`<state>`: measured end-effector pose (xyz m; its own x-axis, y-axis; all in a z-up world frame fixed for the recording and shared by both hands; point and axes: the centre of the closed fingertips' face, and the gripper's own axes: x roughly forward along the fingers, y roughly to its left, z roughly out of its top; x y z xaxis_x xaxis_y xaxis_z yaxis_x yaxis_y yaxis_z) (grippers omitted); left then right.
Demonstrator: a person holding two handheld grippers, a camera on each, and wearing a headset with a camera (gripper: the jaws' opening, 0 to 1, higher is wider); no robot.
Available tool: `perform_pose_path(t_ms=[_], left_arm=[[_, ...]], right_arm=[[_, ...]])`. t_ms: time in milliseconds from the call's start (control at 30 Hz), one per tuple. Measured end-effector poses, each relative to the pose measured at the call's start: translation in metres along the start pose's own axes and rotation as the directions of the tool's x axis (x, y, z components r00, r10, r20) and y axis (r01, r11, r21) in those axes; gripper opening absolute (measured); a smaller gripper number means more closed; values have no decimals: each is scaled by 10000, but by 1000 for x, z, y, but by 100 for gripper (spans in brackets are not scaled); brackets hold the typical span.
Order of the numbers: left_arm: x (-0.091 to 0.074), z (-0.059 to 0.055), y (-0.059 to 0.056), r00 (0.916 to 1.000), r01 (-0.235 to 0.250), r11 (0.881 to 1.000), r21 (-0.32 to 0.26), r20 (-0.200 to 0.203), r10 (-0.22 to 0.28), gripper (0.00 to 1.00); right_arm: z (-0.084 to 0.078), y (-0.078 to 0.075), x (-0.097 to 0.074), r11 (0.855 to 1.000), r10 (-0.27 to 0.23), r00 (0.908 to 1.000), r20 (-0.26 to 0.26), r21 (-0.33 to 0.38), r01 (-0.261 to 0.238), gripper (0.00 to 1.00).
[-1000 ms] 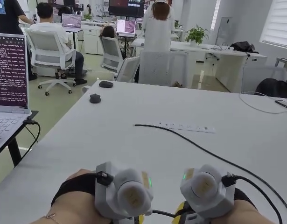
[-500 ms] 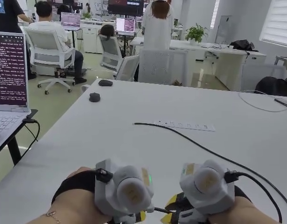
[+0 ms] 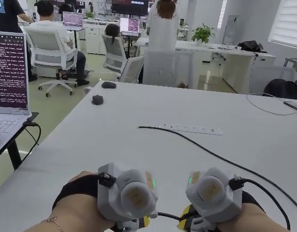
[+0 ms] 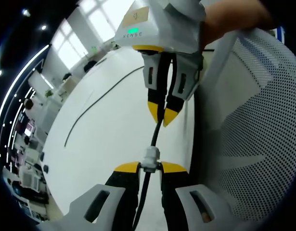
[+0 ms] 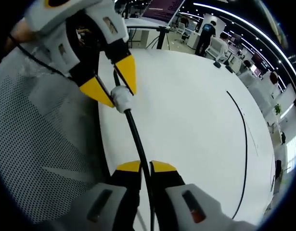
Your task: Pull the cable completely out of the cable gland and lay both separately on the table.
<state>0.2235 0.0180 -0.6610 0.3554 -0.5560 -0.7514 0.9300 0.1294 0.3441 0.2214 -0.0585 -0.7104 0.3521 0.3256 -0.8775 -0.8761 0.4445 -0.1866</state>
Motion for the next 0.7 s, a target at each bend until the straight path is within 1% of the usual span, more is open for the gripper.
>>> perform_pose_path(t_ms=[33, 67, 133, 200, 233, 267, 300, 333, 367, 400, 433, 533, 600, 633, 700], left_arm=[[0, 0, 1, 10000, -28, 10000, 9, -21, 28, 16], [0, 0, 2, 10000, -92, 9999, 41, -32, 92, 16], [-1, 2, 2, 9999, -124, 9999, -11, 54, 124, 16], [-1, 1, 3, 9999, -158, 9999, 33, -5, 158, 16], [-1, 0, 3, 9999, -142, 9999, 6, -25, 142, 16], [-1, 0, 2, 9999, -127, 9999, -9, -23, 127, 16], [-1, 0, 2, 9999, -118, 9999, 13, -17, 118, 16], [-2, 0, 1, 9999, -119, 9999, 28, -14, 119, 16], [-2, 1, 1, 9999, -118, 9999, 40, 7, 118, 16], [-2, 2, 1, 9999, -113, 9999, 49, 41, 113, 16], [-2, 2, 1, 9999, -111, 9999, 55, 43, 111, 16], [-2, 1, 1, 10000, -87, 9999, 76, 29, 87, 16], [-2, 2, 1, 9999, -108, 9999, 101, 55, 108, 16], [-2, 3, 1, 9999, -123, 9999, 95, 92, 122, 16], [-3, 4, 2, 9998, -128, 9999, 31, 154, 128, 16]], right_arm=[[-4, -1, 1, 10000, -37, 9999, -147, 41, 38, 5], [-6, -2, 1, 9998, -45, 9998, -188, 177, 48, 4], [-5, -3, 0, 9999, -75, 9999, -130, 145, 77, 5], [-1, -2, -1, 9997, -37, 10000, 11, 243, 37, 7], [2, -1, -1, 9996, -1, 9998, 180, 298, -5, 10], [10, 1, -2, 9999, 31, 9986, 536, 150, -40, 13], [17, 1, -3, 10000, -26, 9966, 822, -44, 29, 15], [28, 3, -6, 9993, -30, 9920, 1264, -362, 76, 16], [36, 6, -7, 9980, 45, 9873, 1590, -623, 55, 17], [44, 9, -9, 9973, 121, 9809, 1940, -728, 21, 17], [49, 11, -11, 9972, 184, 9771, 2121, -746, -26, 17], [55, 17, -13, 9956, 455, 9695, 2410, -905, -242, 14], [55, 16, -14, 9953, 449, 9696, 2406, -939, -228, 6], [55, 16, -13, 9954, 457, 9699, 2391, -922, -241, 4], [54, 15, -13, 9954, 433, 9703, 2382, -930, -216, 4]])
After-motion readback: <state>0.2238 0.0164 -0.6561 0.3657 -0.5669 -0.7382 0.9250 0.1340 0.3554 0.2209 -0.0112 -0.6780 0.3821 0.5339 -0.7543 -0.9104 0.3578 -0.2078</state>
